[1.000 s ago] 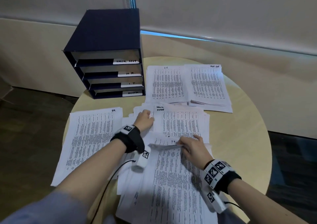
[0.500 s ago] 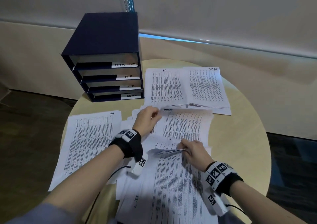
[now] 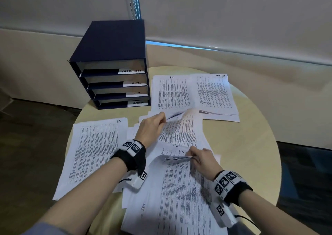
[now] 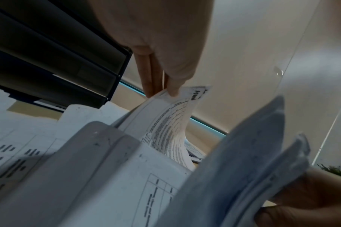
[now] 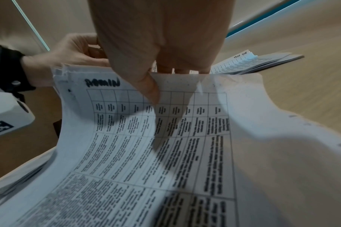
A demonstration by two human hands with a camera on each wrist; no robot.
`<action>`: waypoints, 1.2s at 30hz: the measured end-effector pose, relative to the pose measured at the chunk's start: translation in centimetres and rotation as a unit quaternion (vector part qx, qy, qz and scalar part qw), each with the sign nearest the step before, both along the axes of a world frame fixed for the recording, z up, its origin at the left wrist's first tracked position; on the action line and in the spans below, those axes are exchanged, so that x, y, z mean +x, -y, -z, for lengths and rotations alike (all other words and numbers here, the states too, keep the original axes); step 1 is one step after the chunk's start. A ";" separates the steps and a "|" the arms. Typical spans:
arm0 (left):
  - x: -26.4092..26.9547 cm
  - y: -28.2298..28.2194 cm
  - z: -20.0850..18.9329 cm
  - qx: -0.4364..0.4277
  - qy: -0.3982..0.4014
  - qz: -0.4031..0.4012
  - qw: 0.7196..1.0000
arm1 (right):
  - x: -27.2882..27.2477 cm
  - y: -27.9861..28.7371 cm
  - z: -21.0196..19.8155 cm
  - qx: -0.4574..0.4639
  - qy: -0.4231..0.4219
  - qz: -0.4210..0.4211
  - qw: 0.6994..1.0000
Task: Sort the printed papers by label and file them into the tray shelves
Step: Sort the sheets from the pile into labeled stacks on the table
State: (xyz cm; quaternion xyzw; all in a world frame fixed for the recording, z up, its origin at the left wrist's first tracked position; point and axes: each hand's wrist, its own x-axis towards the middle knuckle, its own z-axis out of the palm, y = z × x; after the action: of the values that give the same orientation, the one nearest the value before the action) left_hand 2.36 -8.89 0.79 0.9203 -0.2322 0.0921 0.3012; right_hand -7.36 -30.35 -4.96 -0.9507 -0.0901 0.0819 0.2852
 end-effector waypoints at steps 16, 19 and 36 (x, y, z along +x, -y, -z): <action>1.4 -0.6 1.9 -0.020 -0.118 -0.039 0.992 | 0.4 0.0 0.3 -0.003 -0.002 0.004 1.000; 1.3 -0.7 2.1 -0.019 -0.098 -0.019 0.995 | 0.4 0.0 0.3 -0.002 -0.005 0.004 1.000; 2.9 -0.4 0.7 -0.256 -0.289 -0.102 0.917 | 0.6 0.0 0.4 0.000 0.018 -0.006 1.000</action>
State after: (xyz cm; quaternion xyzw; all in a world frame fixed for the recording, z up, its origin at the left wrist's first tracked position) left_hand 5.31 -8.49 0.11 0.8167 -0.0080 -0.0916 0.5697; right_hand -6.74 -30.40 -5.41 -0.9514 -0.1010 0.0665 0.2832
